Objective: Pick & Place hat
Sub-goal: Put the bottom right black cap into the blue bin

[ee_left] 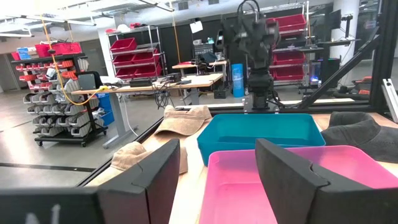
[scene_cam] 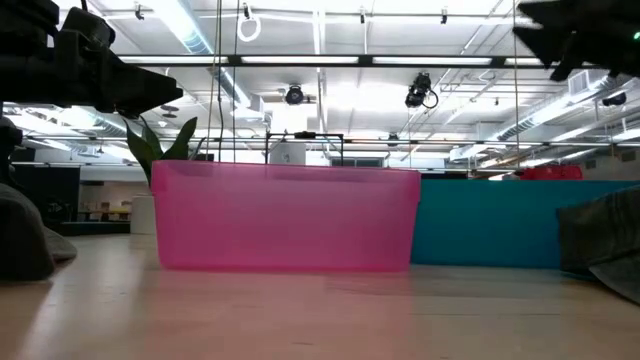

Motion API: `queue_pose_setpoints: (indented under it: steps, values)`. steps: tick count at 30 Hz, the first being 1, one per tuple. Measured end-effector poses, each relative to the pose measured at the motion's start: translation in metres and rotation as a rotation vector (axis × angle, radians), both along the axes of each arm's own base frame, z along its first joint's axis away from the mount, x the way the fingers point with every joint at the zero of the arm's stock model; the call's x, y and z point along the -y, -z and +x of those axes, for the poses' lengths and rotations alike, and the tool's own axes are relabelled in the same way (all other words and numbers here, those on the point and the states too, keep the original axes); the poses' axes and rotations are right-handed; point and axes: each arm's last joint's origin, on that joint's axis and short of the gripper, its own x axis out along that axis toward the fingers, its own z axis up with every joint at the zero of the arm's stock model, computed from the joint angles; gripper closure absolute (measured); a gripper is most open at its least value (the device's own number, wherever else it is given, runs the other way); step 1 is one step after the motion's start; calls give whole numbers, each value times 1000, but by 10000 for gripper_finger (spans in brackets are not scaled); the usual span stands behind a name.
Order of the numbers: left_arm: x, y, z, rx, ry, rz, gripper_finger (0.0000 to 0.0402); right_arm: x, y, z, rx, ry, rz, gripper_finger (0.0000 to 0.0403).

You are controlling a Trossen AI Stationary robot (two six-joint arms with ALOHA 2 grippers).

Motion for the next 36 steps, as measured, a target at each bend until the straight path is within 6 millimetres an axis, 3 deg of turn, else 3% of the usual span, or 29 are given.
queue_pose_setpoints:
  steps: [9, 18, 23, 28, 36]
  values:
    - [0, 0, 0, 0, 0, 0, 189, -2, -23, -24, 420, -172, 138, 140]
    - [0, 0, 0, 0, 0, 0, 188, -7, -37, -36, 540, -303, 9, 140]
    - [0, 0, 0, 0, 0, 0, 188, -11, -63, -35, 439, -390, -100, 140]
    - [0, 0, 0, 0, 0, 0, 188, -13, -92, -29, 272, -437, -97, 140]
    - [0, 0, 0, 0, 0, 0, 188, -17, -120, -6, 134, -606, -165, 140]
